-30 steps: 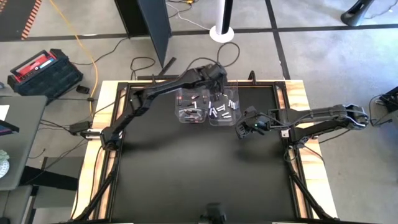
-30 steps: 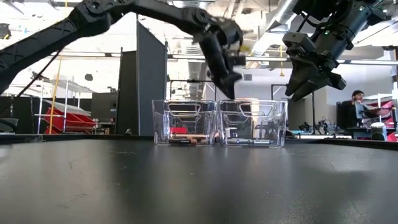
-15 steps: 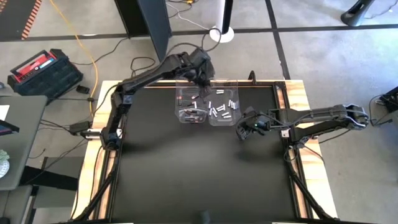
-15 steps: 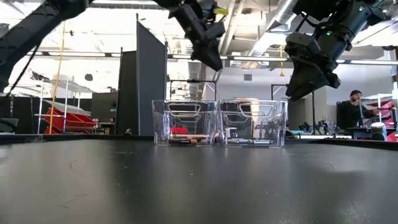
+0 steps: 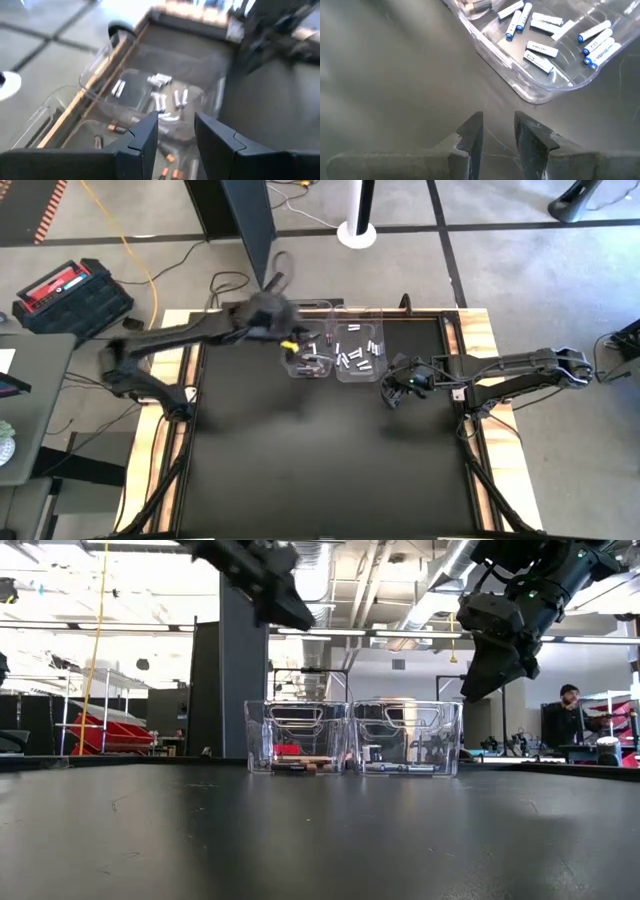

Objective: Sort batteries
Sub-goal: Return to Home Position

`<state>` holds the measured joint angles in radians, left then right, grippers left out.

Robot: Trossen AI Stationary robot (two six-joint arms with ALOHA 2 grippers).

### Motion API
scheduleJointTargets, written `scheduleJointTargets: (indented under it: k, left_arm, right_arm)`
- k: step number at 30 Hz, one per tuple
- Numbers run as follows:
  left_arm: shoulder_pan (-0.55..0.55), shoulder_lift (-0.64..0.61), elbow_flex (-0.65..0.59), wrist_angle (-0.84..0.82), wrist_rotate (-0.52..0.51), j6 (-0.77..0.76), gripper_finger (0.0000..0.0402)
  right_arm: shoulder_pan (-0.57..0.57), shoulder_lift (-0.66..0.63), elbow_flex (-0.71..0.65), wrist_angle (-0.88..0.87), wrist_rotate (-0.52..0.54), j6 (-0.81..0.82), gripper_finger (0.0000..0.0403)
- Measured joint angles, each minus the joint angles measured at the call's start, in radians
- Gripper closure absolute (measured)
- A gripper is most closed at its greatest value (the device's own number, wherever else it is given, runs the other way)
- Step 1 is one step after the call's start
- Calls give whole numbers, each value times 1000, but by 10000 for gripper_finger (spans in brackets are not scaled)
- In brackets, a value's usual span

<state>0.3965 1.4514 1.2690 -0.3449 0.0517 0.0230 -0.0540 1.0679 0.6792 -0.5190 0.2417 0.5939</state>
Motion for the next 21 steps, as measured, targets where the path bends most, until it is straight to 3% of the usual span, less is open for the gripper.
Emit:
scheduleJointTargets:
  k: [7, 13, 16, 21]
  left_arm:
    - [-58, -394, -446, 284, -53, -46, 278]
    - [-104, -671, -731, 454, -61, -114, 278]
    - [-171, -750, -849, 566, -85, -119, 278]
    - [-339, -772, -1002, 767, -296, -147, 278]
  right_arm:
    - [-28, 0, 0, 1, 0, -66, 276]
    - [-73, 0, 0, 19, 0, -159, 276]
    - [-99, -1, 0, 59, 0, -190, 276]
    - [-135, -1, 0, 122, -1, -212, 276]
